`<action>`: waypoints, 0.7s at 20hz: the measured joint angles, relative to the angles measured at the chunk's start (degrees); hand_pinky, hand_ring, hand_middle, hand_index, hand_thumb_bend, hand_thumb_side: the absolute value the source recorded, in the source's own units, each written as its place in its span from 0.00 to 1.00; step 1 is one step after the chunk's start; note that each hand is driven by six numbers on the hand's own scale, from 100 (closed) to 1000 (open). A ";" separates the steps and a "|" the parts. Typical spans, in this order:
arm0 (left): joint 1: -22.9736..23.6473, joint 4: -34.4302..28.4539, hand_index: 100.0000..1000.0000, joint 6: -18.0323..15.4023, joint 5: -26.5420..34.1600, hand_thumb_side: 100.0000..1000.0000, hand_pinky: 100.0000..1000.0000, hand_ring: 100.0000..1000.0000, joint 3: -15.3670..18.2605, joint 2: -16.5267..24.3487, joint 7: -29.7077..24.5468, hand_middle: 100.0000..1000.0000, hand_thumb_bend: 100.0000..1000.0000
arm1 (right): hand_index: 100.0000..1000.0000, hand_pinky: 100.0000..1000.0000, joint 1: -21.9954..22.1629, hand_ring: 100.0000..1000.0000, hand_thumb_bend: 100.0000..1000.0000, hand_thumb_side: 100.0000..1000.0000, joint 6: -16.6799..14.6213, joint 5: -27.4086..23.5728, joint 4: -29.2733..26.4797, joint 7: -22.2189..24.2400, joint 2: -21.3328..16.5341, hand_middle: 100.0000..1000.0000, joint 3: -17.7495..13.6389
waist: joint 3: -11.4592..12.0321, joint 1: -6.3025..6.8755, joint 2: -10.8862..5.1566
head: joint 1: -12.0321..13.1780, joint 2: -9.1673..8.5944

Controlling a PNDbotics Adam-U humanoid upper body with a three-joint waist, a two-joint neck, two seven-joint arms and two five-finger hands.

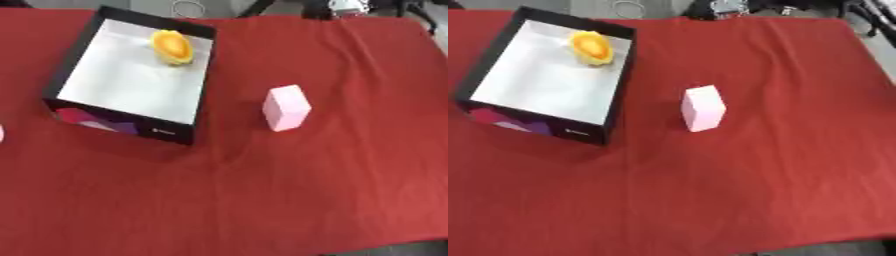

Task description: Pick up objects on the table and place them in the box.

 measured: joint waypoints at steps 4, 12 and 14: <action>-0.23 0.16 0.77 0.04 0.09 0.60 0.82 0.68 -0.26 0.00 -0.47 0.75 0.70 | 0.86 0.91 0.39 0.86 0.42 0.33 -0.13 0.01 -0.28 1.55 -0.20 0.81 0.96 | 0.18 0.00 0.00 | -0.48 0.01; -0.55 0.34 0.77 0.18 0.53 0.60 0.82 0.68 -0.88 -0.01 -1.27 0.76 0.69 | 0.87 0.92 0.69 0.87 0.41 0.32 0.01 1.39 -1.10 4.06 -0.18 0.82 3.97 | 0.54 0.00 0.01 | -0.97 0.03; -0.63 0.37 0.77 0.18 0.55 0.60 0.82 0.68 -0.89 -0.01 -1.40 0.76 0.69 | 0.87 0.93 1.36 0.88 0.41 0.31 -0.12 1.66 -1.10 4.92 -0.18 0.82 4.55 | 0.65 0.00 0.01 | -1.02 0.03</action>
